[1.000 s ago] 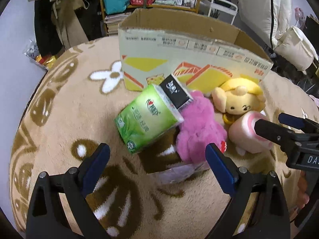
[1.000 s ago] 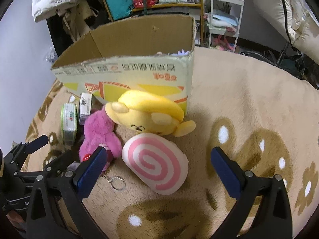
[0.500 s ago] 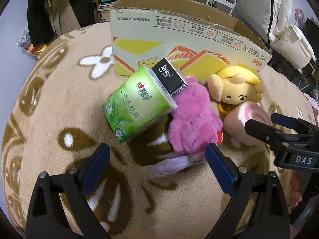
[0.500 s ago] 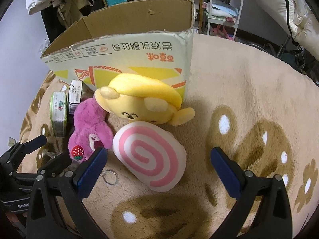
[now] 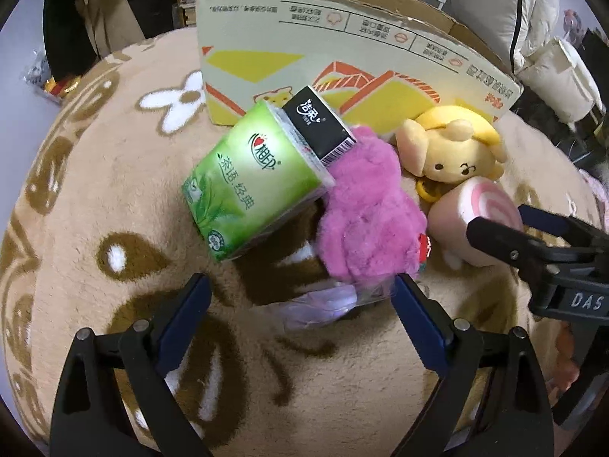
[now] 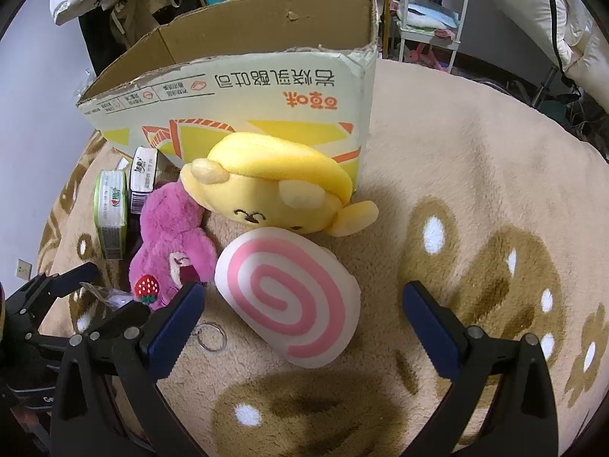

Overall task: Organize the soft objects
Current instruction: 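Grasp the clear plastic bag with left tool while right tool grasps the swirl cushion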

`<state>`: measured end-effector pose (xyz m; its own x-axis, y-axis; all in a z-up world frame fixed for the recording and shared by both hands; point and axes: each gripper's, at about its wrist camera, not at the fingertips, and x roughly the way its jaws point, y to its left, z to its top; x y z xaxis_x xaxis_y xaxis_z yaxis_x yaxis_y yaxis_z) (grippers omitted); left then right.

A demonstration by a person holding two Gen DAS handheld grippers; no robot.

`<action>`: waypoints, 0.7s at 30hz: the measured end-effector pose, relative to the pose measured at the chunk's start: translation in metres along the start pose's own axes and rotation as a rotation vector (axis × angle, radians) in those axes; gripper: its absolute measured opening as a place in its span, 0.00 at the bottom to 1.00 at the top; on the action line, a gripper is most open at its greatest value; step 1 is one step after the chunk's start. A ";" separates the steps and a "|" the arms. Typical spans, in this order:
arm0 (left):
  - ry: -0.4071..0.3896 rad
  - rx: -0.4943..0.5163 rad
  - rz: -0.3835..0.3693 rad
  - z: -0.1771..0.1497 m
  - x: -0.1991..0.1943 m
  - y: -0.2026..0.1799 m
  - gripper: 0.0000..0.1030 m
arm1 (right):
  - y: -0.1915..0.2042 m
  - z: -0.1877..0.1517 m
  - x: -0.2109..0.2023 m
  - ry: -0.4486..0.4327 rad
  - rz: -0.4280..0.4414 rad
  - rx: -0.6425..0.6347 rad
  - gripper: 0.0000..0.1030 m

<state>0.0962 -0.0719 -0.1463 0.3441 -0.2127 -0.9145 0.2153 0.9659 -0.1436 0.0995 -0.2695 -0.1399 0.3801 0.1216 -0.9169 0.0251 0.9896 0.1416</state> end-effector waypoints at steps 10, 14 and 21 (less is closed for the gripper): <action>-0.006 0.007 -0.062 -0.001 0.000 -0.002 0.71 | 0.000 -0.001 0.007 0.023 0.008 -0.006 1.00; -0.009 0.006 -0.058 -0.002 0.001 -0.007 0.71 | -0.001 -0.002 0.010 0.027 0.009 -0.002 1.00; -0.018 0.011 -0.047 -0.003 0.000 -0.011 0.70 | -0.004 -0.001 0.016 0.052 0.037 0.006 0.86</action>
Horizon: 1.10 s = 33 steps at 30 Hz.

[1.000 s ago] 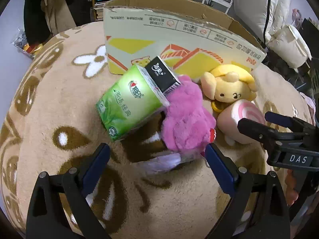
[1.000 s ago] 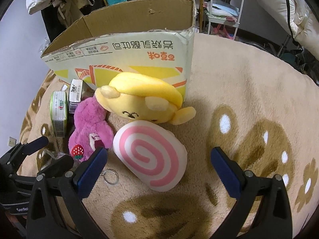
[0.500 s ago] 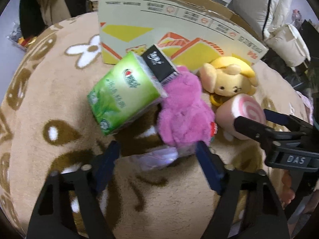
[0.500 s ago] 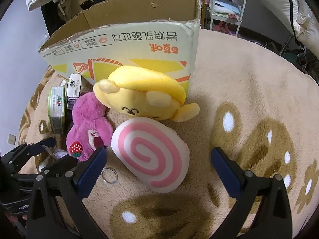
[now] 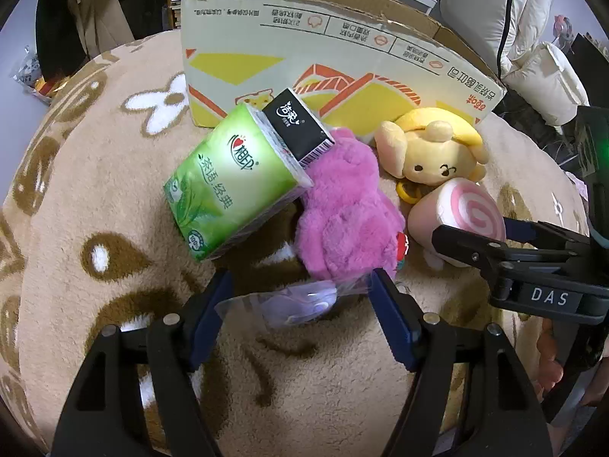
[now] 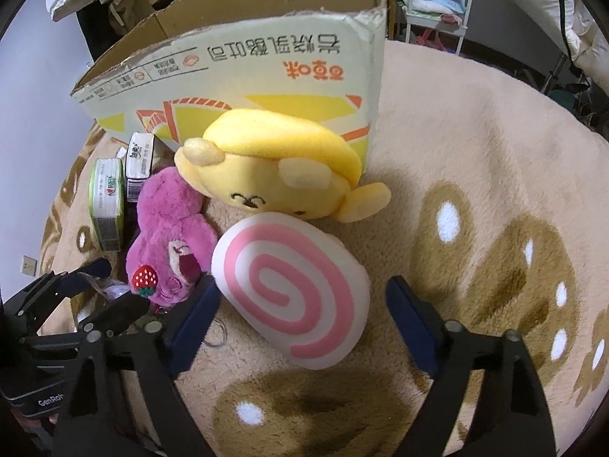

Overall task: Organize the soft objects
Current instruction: 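Grasp the clear plastic bag with left tool while right tool grasps the swirl cushion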

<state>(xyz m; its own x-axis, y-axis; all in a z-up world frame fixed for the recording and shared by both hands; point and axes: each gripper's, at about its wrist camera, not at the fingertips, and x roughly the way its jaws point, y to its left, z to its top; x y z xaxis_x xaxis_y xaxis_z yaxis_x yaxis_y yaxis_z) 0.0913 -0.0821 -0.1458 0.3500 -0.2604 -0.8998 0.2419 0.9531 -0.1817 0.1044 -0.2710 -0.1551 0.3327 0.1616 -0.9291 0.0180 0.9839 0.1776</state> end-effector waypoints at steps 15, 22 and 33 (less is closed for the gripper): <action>-0.001 -0.020 0.067 -0.003 -0.001 0.003 0.68 | 0.016 -0.008 0.003 -0.002 -0.023 -0.042 0.63; -0.046 -0.054 0.091 -0.005 -0.013 0.013 0.68 | 0.016 -0.013 -0.010 -0.038 -0.059 -0.037 0.51; -0.188 -0.035 0.176 -0.012 -0.050 0.007 0.68 | 0.026 -0.023 -0.057 -0.153 -0.017 -0.054 0.48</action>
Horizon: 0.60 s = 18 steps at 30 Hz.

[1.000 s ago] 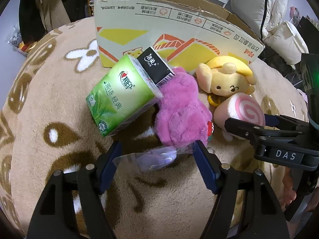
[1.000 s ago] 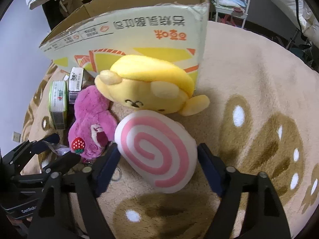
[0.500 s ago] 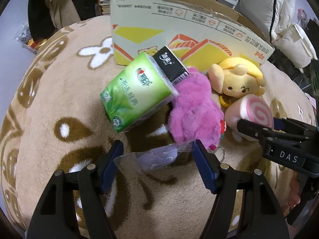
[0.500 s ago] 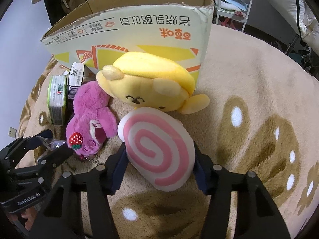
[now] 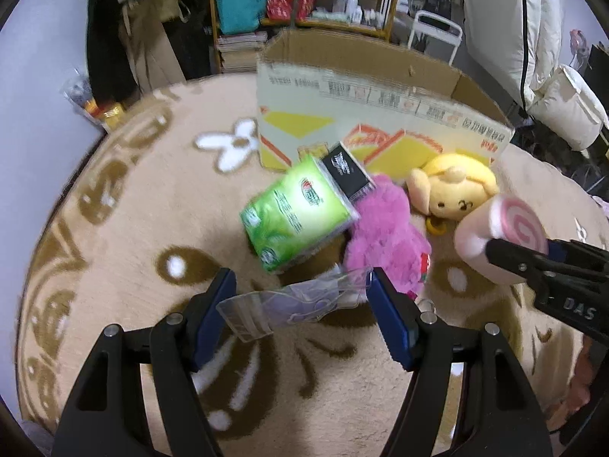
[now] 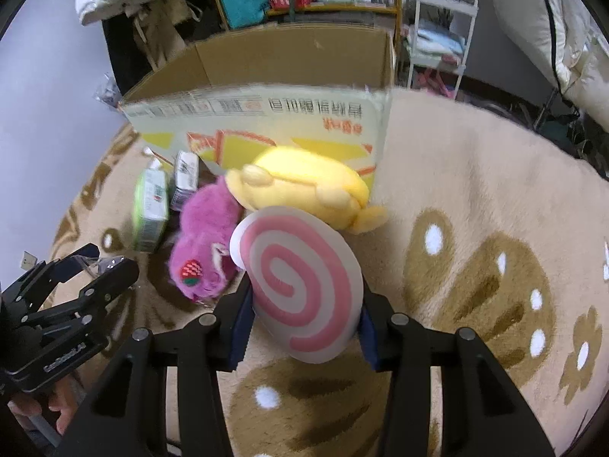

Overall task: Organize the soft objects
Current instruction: 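Grasp the clear plastic bag with left tool while right tool grasps the swirl cushion, then carry the bag with left tool while right tool carries the cushion over the box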

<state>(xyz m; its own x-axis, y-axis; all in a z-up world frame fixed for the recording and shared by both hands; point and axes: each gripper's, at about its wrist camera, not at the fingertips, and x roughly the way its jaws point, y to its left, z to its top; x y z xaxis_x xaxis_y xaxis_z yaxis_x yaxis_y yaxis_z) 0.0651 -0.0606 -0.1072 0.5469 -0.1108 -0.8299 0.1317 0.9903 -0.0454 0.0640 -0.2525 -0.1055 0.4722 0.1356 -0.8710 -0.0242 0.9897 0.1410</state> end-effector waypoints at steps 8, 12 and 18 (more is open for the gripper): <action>-0.200 0.058 0.069 0.007 -0.046 -0.008 0.68 | -0.002 0.004 -0.049 -0.180 0.014 0.003 0.48; -0.275 0.059 0.065 0.013 -0.063 -0.010 0.68 | 0.000 0.013 -0.067 -0.266 0.030 0.001 0.48; -0.373 0.054 0.067 0.032 -0.084 -0.009 0.68 | -0.003 0.026 -0.079 -0.321 0.060 0.018 0.48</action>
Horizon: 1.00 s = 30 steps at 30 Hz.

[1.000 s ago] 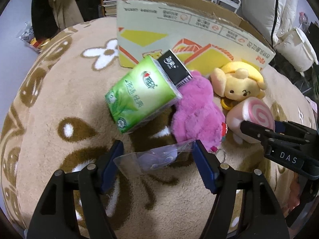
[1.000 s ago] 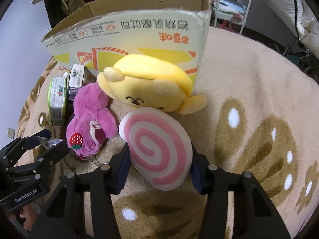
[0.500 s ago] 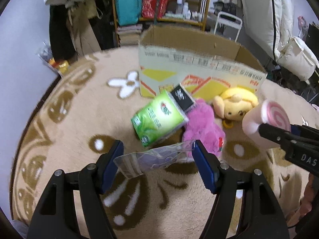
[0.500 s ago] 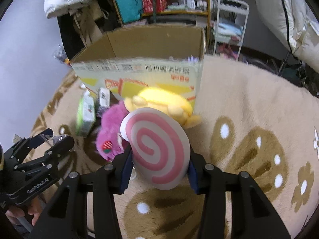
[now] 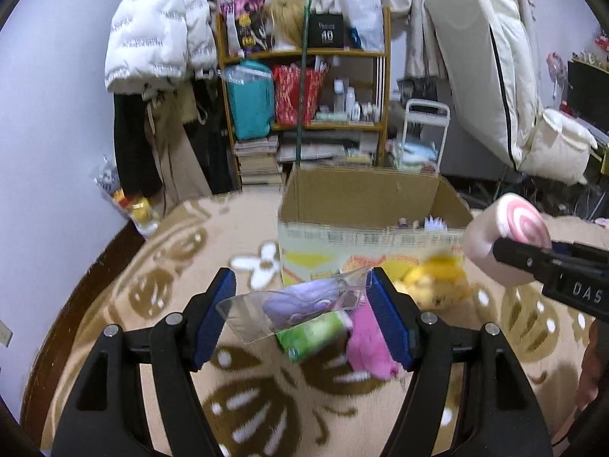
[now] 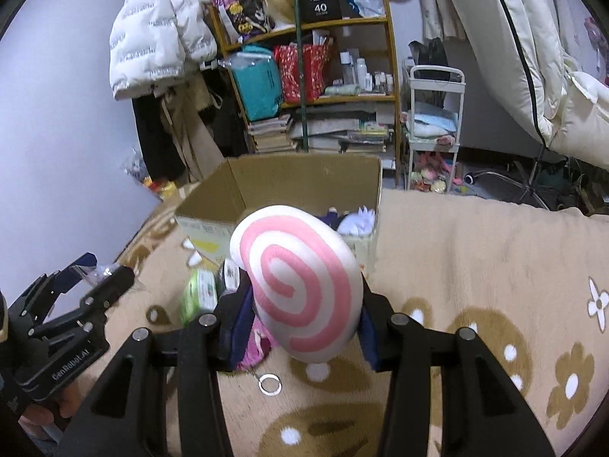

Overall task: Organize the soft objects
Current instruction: 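Carry the bag with left tool while right tool carries the cushion over the box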

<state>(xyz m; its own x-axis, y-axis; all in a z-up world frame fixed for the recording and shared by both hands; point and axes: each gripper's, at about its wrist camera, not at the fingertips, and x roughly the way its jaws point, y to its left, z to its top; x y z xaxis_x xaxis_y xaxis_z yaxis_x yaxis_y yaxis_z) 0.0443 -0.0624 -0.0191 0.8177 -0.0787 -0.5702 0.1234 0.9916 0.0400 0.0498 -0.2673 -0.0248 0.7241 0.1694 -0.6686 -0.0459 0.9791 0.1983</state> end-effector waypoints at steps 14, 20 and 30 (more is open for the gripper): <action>-0.200 0.052 0.016 0.070 -0.004 0.003 0.68 | -0.015 0.058 0.000 -0.129 0.014 0.007 0.48; -0.223 0.039 0.011 0.097 0.015 0.004 0.69 | -0.016 0.083 0.005 -0.183 0.052 0.009 0.48; -0.177 0.043 -0.001 0.098 0.062 0.002 0.69 | -0.015 0.083 0.038 -0.175 0.062 -0.009 0.48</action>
<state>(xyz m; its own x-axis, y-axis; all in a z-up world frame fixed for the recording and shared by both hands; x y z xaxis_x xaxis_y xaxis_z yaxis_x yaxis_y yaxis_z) 0.1506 -0.0755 0.0265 0.9033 -0.1004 -0.4171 0.1452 0.9864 0.0771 0.1346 -0.2845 0.0063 0.8284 0.2081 -0.5200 -0.1000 0.9685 0.2283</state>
